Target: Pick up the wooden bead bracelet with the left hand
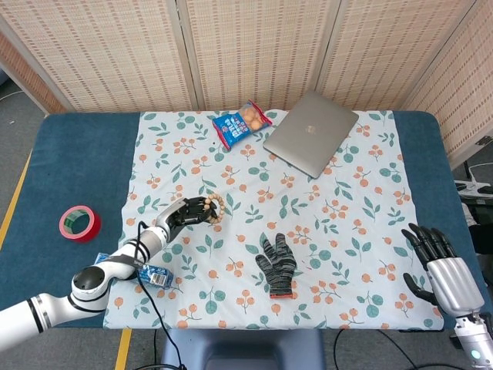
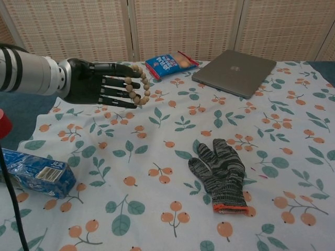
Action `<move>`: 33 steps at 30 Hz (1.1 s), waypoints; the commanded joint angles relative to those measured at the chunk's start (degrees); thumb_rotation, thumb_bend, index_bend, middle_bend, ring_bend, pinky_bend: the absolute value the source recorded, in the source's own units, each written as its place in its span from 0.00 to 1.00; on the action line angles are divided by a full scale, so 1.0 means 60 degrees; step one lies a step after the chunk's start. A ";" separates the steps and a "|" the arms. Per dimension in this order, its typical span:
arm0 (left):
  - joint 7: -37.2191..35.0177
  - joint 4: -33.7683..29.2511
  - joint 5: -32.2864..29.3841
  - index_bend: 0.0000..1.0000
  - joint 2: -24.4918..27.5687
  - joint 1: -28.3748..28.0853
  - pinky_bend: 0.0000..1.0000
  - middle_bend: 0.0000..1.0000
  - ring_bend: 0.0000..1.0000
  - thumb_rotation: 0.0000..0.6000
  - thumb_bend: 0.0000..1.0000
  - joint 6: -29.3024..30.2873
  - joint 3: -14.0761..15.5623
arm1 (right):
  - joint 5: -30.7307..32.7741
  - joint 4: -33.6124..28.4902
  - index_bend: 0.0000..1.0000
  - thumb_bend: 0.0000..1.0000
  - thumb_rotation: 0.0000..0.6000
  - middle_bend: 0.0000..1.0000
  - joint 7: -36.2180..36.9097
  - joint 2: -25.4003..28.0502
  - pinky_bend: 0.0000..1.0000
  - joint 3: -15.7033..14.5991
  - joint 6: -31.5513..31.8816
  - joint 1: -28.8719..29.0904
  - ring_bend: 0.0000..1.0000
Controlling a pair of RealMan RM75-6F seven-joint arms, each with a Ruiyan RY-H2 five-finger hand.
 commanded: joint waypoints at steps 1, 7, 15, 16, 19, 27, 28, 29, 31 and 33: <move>-0.0443 0.0067 0.0897 0.49 -0.0089 0.0210 0.24 0.53 0.30 1.00 0.43 -0.0149 0.0332 | 0.0005 -0.0002 0.00 0.30 1.00 0.00 -0.0040 -0.0011 0.00 0.0000 -0.0008 0.0003 0.00; -0.1076 -0.0292 0.1998 0.53 -0.0396 0.0398 0.15 0.52 0.30 1.00 0.41 0.0664 0.0565 | -0.0014 -0.0030 0.00 0.30 1.00 0.00 -0.0156 -0.0047 0.00 -0.0029 -0.0060 0.0018 0.00; -0.2089 -0.0159 0.2231 0.58 -0.0562 0.0100 0.09 0.52 0.28 0.81 0.40 0.0852 0.0939 | -0.0048 -0.0022 0.00 0.30 1.00 0.00 -0.0353 -0.0097 0.00 0.0014 0.0166 -0.0062 0.00; -0.2201 -0.0093 0.2182 0.58 -0.0555 0.0029 0.09 0.52 0.28 0.81 0.40 0.0799 0.0986 | -0.0047 -0.0021 0.00 0.30 1.00 0.00 -0.0366 -0.0103 0.00 0.0020 0.0185 -0.0070 0.00; -0.2511 0.0119 0.2058 0.60 -0.0533 -0.0208 0.09 0.52 0.28 0.77 0.39 0.0691 0.1160 | -0.0023 -0.0015 0.00 0.30 1.00 0.00 -0.0370 -0.0104 0.00 0.0035 0.0212 -0.0084 0.00; -0.3112 0.0444 0.2099 0.63 -0.0458 -0.0580 0.07 0.52 0.28 0.73 0.38 0.0561 0.1567 | 0.0000 0.0006 0.00 0.30 1.00 0.00 -0.0461 -0.0121 0.00 0.0081 0.0348 -0.0142 0.00; -0.3166 0.0452 0.2129 0.63 -0.0444 -0.0601 0.07 0.53 0.28 0.72 0.38 0.0547 0.1596 | 0.0016 0.0004 0.00 0.30 1.00 0.00 -0.0488 -0.0128 0.00 0.0087 0.0340 -0.0142 0.00; -0.3232 0.0465 0.2171 0.63 -0.0419 -0.0634 0.07 0.52 0.28 0.72 0.38 0.0517 0.1630 | 0.0028 -0.0005 0.00 0.30 1.00 0.00 -0.0501 -0.0138 0.00 0.0092 0.0332 -0.0140 0.00; -0.3322 0.0487 0.2231 0.63 -0.0381 -0.0684 0.07 0.52 0.28 0.70 0.38 0.0483 0.1692 | 0.0029 -0.0010 0.00 0.30 1.00 0.00 -0.0529 -0.0147 0.00 0.0091 0.0320 -0.0138 0.00; -0.3403 0.0528 0.2287 0.63 -0.0329 -0.0764 0.07 0.53 0.28 0.69 0.39 0.0433 0.1788 | 0.0001 -0.0015 0.00 0.30 1.00 0.00 -0.0558 -0.0154 0.00 0.0081 0.0324 -0.0139 0.00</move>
